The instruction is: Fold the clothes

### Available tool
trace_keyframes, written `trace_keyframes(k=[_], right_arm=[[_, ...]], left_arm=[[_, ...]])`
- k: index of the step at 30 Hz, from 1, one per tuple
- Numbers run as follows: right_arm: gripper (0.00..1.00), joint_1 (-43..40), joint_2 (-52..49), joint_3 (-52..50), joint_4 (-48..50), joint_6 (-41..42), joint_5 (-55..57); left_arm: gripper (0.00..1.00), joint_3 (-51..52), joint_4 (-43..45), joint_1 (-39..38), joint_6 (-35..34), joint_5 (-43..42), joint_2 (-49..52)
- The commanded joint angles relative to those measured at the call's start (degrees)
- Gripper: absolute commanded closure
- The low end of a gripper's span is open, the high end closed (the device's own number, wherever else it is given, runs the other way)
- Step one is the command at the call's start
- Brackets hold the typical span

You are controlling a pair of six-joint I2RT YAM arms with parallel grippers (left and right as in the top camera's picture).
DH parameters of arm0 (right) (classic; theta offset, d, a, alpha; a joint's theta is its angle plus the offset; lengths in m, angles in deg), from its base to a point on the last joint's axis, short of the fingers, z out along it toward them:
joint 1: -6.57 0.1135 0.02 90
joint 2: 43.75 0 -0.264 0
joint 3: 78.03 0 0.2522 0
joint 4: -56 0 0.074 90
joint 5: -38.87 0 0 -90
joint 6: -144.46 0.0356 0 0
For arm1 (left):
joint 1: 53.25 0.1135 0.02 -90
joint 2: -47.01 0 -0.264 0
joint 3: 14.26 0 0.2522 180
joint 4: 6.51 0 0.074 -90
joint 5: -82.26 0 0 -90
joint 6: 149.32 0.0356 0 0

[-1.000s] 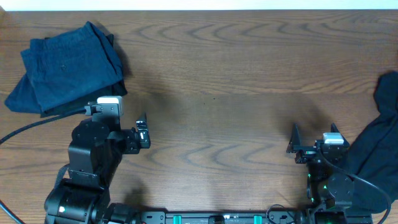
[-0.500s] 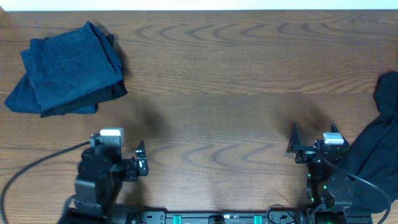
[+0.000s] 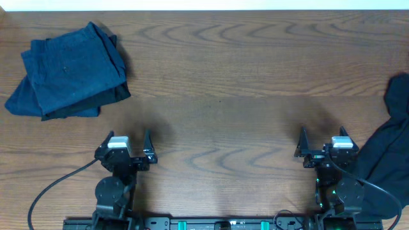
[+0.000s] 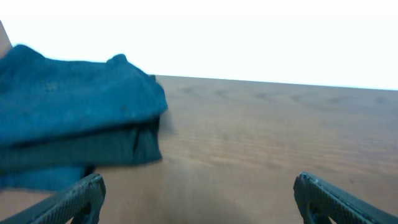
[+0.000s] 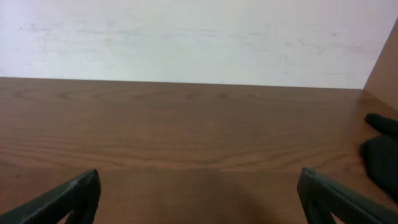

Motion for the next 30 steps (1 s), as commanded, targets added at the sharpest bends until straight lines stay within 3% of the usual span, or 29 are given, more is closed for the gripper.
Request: trace_keyframes(k=[1,30], right_arm=[[0.01,-0.37,0.35,-0.2,-0.09,-0.98,-0.31],[0.01,-0.37,0.35,-0.2,-0.09,-0.98,-0.33]], left_arm=[[0.02,2.34,0.85,1.03,6.29,-2.21,-0.5],[0.02,2.32,-0.2,1.16,7.96,-2.56,-0.37]])
